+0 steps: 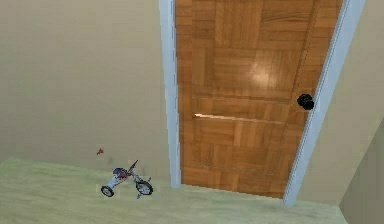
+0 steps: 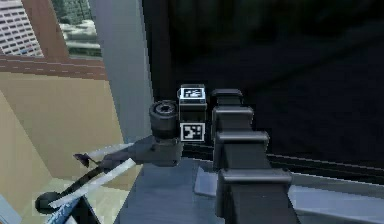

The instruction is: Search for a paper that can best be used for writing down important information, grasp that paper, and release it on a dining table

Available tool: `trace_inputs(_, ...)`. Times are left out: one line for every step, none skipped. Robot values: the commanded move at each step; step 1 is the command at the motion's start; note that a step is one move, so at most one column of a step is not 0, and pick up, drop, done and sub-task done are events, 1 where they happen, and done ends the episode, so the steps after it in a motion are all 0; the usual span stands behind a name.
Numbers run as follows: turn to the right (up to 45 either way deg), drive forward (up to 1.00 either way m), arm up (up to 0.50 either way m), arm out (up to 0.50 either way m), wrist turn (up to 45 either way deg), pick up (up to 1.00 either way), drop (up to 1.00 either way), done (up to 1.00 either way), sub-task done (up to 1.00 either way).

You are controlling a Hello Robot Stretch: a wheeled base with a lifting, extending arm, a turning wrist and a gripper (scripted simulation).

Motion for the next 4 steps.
trace_inputs(0.0, 0.0, 0.0, 0.0, -45.0, 0.0, 0.0, 0.0, 0.0)
trace_inputs(0.0, 0.0, 0.0, -0.12, 0.0, 0.0, 0.0, 0.0, 0.0)
trace_inputs(-45.0, 0.0, 0.0, 0.0, 0.0, 0.0, 0.0, 0.0, 0.0)
trace_inputs(-33.0, 0.0, 0.0, 0.0, 0.0, 0.0, 0.0, 0.0, 0.0)
